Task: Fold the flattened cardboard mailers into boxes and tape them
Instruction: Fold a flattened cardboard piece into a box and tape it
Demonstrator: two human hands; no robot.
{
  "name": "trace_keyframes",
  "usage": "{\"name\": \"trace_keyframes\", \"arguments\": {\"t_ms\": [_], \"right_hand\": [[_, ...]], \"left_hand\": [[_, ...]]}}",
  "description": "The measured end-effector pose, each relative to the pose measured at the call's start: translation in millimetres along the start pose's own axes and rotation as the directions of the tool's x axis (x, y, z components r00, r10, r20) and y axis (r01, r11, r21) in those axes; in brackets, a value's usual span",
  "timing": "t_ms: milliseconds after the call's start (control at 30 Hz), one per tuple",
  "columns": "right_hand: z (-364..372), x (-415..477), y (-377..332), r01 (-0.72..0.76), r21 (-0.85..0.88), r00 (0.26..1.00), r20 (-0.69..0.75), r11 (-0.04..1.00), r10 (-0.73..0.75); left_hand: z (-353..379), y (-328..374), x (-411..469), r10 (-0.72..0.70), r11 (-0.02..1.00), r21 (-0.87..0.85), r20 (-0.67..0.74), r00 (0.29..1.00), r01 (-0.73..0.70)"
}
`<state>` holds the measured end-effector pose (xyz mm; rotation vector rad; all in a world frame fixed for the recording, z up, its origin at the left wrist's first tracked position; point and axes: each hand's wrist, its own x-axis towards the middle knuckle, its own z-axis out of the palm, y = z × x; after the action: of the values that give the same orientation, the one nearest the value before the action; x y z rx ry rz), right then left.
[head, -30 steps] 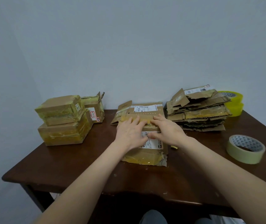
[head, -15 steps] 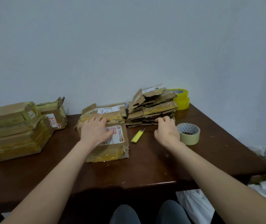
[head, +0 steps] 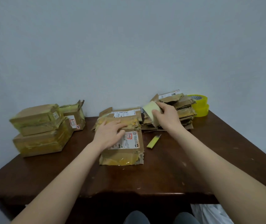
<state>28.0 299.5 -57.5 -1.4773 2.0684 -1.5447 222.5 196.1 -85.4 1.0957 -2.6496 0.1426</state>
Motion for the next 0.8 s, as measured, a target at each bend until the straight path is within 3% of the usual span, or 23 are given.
{"name": "trace_keyframes", "arguments": {"t_ms": [100, 200, 267, 300, 400, 500, 600, 700, 800], "right_hand": [[25, 14, -28, -0.031, 0.209, 0.995, 0.1, 0.977, 0.011], [44, 24, -31, -0.053, 0.149, 0.977, 0.214, 0.987, 0.02], [50, 30, -31, -0.04, 0.075, 0.963, 0.269, 0.996, 0.019], [53, 34, -32, -0.039, 0.057, 0.96, 0.28, 0.998, 0.021], [57, 41, -35, -0.034, 0.084, 0.967, 0.254, 0.996, 0.011], [59, 48, -42, -0.023, 0.174, 0.975, 0.22, 0.985, -0.016], [67, 53, -50, -0.013, 0.187, 0.955, 0.295, 0.982, -0.044], [78, 51, -47, -0.062, 0.134, 0.93, 0.369, 0.989, 0.008], [83, 48, -40, -0.12, 0.215, 0.938, 0.344, 0.969, 0.04]], "left_hand": [[-6, -11, 3, -0.046, 0.986, -0.164, -0.08, 0.996, 0.033], [-5, -31, 4, -0.287, 0.934, -0.276, -0.199, 0.937, 0.228], [-7, -41, 3, -0.473, 0.803, -0.472, -0.134, 0.871, 0.364], [-7, -45, 5, -0.497, 0.743, -0.551, -0.075, 0.865, 0.379], [-2, -51, 7, -0.376, 0.782, -0.538, -0.004, 0.927, 0.315], [2, -55, 1, -0.375, 0.81, -0.479, 0.022, 0.927, 0.339], [4, -54, -6, -0.356, 0.81, -0.492, 0.016, 0.934, 0.317], [6, -55, -8, -0.346, 0.81, -0.503, 0.007, 0.938, 0.303], [8, -60, -11, -0.332, 0.77, -0.568, 0.031, 0.943, 0.29]]}}
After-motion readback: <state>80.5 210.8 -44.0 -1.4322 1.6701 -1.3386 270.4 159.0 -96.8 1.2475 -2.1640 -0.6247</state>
